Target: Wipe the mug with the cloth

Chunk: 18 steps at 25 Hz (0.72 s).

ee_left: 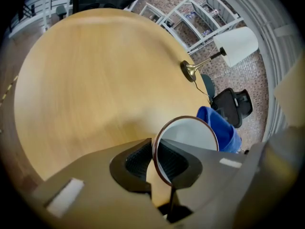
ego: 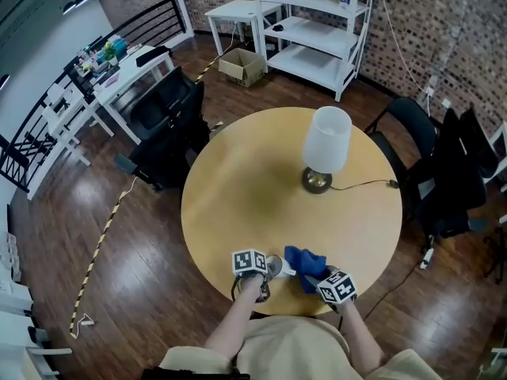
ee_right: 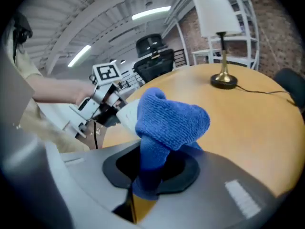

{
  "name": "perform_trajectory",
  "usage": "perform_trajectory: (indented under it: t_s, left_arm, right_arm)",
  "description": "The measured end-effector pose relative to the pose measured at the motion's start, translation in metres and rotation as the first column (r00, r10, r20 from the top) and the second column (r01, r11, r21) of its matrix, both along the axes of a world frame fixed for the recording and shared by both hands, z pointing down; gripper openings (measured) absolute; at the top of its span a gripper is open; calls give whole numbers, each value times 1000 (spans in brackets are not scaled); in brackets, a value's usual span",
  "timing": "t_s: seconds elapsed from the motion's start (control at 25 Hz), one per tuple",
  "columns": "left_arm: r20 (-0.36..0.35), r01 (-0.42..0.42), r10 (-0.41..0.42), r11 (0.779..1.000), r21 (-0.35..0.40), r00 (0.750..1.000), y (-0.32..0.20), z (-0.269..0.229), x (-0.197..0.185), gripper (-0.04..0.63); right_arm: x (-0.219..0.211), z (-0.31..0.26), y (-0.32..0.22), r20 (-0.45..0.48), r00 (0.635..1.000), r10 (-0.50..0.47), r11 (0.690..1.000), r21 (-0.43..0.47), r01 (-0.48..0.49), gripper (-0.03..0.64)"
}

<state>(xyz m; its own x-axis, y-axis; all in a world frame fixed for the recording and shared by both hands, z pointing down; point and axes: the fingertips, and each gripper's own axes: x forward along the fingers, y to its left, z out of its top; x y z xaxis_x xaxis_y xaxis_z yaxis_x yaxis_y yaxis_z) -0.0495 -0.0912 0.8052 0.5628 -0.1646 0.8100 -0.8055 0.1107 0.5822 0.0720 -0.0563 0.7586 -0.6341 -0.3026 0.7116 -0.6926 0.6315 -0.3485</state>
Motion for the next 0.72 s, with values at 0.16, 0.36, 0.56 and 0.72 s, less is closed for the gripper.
perform_trajectory:
  t_s: [0.16,0.36,0.56,0.72]
  left_arm:
    - [105,-123,116,990,65,988,-5,-9,11,38]
    - [174,-232,213,967,102,962,-4,-15,26,67]
    - [180,-276,252,953,124,951,-5,-17,35,80]
    - [126,-273,254,947,167,959,-10,-33,40,216]
  right_arm:
    - [46,-25,-8,-32,992,121,989,90,-117,78]
    - [69,-52,-17,-15,979,206,967,159,-201,78]
    - [62,-70,-30,-13,978,209,951,234,-201,78]
    - [54,-87,-41,16,977,213,939,273,-209,78]
